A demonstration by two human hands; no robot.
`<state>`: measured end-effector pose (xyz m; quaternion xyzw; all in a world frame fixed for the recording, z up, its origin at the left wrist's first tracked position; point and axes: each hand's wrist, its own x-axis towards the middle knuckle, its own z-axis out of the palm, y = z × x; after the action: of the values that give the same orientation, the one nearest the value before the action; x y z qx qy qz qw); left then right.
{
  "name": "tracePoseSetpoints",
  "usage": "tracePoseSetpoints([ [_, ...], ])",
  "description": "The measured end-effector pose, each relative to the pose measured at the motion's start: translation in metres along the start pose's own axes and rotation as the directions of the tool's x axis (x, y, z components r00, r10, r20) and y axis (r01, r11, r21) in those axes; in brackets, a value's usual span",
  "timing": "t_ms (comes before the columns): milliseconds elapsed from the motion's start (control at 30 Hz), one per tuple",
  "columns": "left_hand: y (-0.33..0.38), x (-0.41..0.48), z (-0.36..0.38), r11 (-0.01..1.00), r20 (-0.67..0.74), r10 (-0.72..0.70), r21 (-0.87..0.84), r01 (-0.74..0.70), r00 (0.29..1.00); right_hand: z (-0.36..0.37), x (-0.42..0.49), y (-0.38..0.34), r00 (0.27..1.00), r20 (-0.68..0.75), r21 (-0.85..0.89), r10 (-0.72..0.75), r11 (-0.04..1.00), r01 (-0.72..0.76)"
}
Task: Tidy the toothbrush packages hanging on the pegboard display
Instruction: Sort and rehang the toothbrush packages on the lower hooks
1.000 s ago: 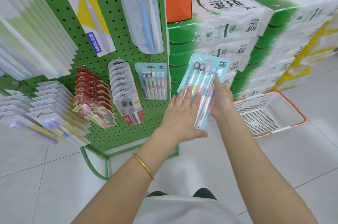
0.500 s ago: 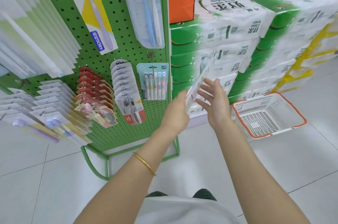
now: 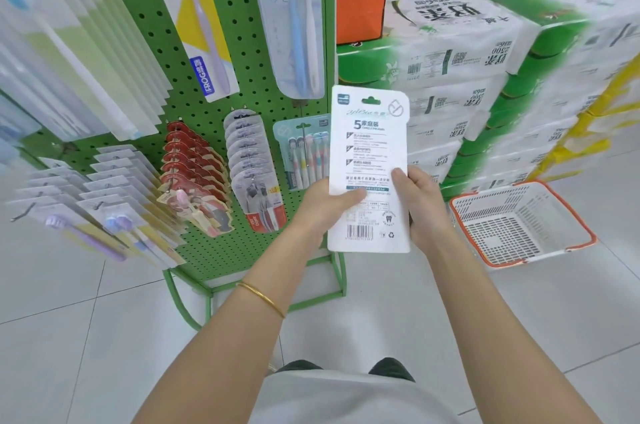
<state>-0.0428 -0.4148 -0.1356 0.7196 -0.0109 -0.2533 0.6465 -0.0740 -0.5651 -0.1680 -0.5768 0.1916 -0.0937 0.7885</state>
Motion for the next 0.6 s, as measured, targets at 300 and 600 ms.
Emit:
tracePoseSetpoints([
  [300,0.042,0.013,-0.024,0.991,-0.326,0.046,-0.107,-0.085,0.944,0.001,-0.007,0.007,0.951,0.287,-0.037,0.116,0.993,-0.110],
  [600,0.028,0.015,-0.027,0.982,-0.332,0.009,-0.173,-0.071,0.943,0.022,-0.021,-0.003,0.810,0.426,0.103,0.402,0.868,-0.485],
])
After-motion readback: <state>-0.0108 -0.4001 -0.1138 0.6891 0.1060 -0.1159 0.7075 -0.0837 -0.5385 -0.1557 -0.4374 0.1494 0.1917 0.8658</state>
